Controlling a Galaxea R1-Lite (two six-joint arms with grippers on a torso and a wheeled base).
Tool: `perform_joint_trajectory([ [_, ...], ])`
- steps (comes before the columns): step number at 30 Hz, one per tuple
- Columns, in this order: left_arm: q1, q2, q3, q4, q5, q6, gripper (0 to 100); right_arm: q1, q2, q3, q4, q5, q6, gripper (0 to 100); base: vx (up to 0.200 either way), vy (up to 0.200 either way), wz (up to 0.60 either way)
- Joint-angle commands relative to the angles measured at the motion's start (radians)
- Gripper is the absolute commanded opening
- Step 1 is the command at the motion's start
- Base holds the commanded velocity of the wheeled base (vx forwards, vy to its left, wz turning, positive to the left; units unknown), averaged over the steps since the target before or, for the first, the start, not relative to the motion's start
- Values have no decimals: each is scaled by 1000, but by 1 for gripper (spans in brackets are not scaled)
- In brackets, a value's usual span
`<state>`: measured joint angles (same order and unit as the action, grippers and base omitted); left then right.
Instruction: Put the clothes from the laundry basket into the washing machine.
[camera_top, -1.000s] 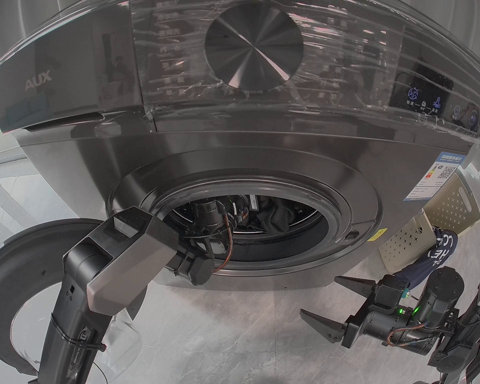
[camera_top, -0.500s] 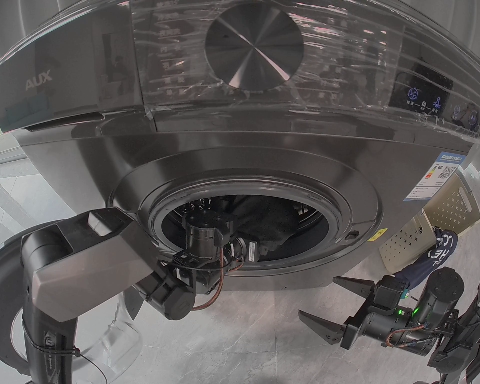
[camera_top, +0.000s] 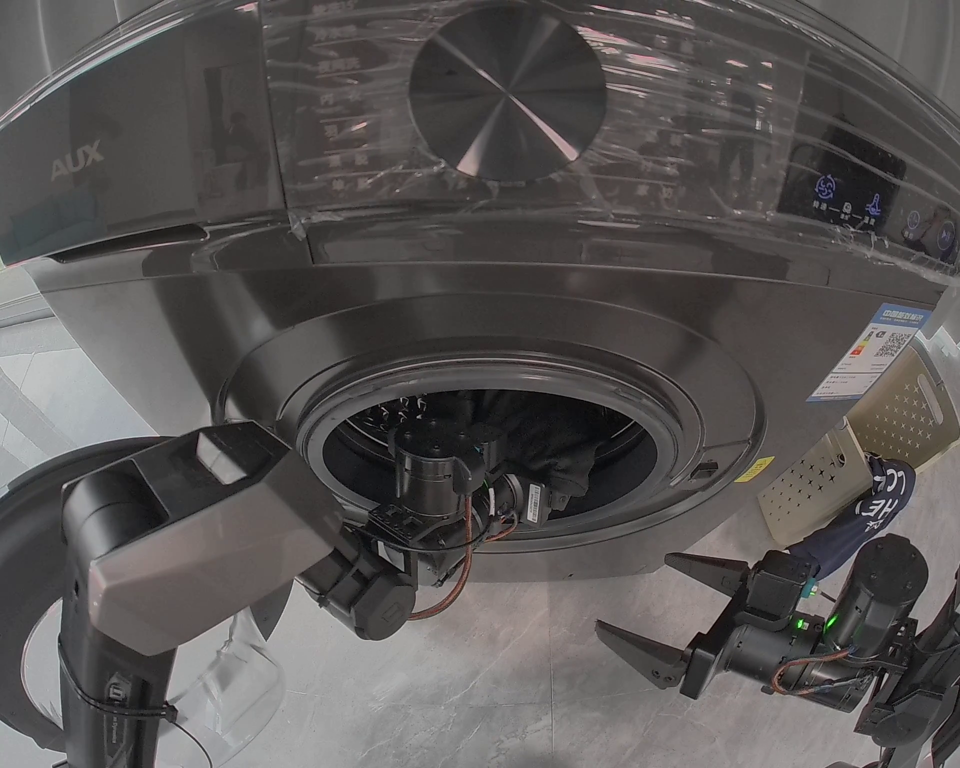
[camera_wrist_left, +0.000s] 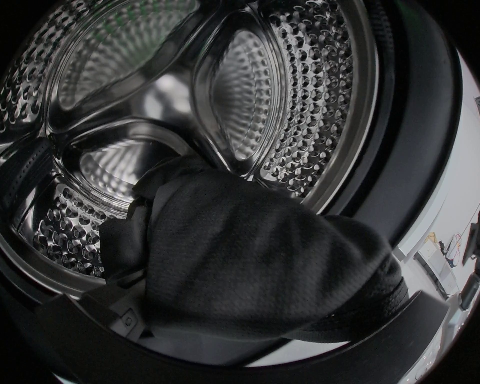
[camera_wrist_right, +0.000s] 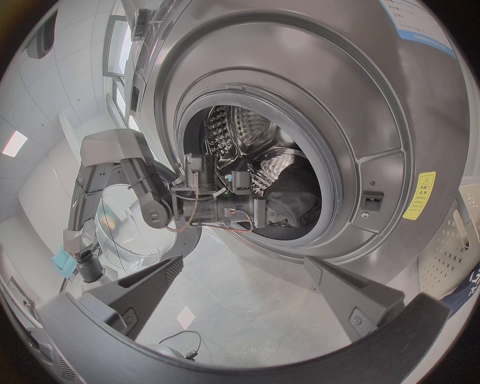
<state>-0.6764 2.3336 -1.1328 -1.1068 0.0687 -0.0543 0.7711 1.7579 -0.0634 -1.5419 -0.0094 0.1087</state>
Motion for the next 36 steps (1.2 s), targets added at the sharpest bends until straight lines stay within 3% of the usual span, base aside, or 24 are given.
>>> perform_joint_trajectory([
  [1,21,131,-101,-10,6,1,100,-1,-1,-3,-1,0,-1,100,0,0,0],
  [3,26,162,-148,-19,13,1,100,-1,0,-4,-1,2,-1,100,0,0,0],
  [4,29,176,-171,-25,19,-1,0,-1,0,-4,-1,2,-1,100,0,0,0],
  [16,72,288,-502,-62,132,-7,0,1,8,-4,-1,2,0,100,0,0,0],
  [17,83,316,-590,-53,151,-7,0,1,8,-4,-1,2,0,100,0,0,0],
  [23,121,365,-739,-4,161,-9,0,2,8,-4,-1,2,2,100,0,0,0],
  [27,126,355,-748,8,172,-10,0,2,8,-4,-1,2,2,100,0,0,0],
  [28,123,354,-743,7,172,-10,100,2,11,-4,-1,2,2,100,0,0,0],
  [34,78,257,-581,10,174,-33,100,2,11,-4,-1,2,2,100,0,0,0],
  [36,49,161,-415,21,172,-42,100,2,11,-6,-1,2,2,100,0,0,0],
])
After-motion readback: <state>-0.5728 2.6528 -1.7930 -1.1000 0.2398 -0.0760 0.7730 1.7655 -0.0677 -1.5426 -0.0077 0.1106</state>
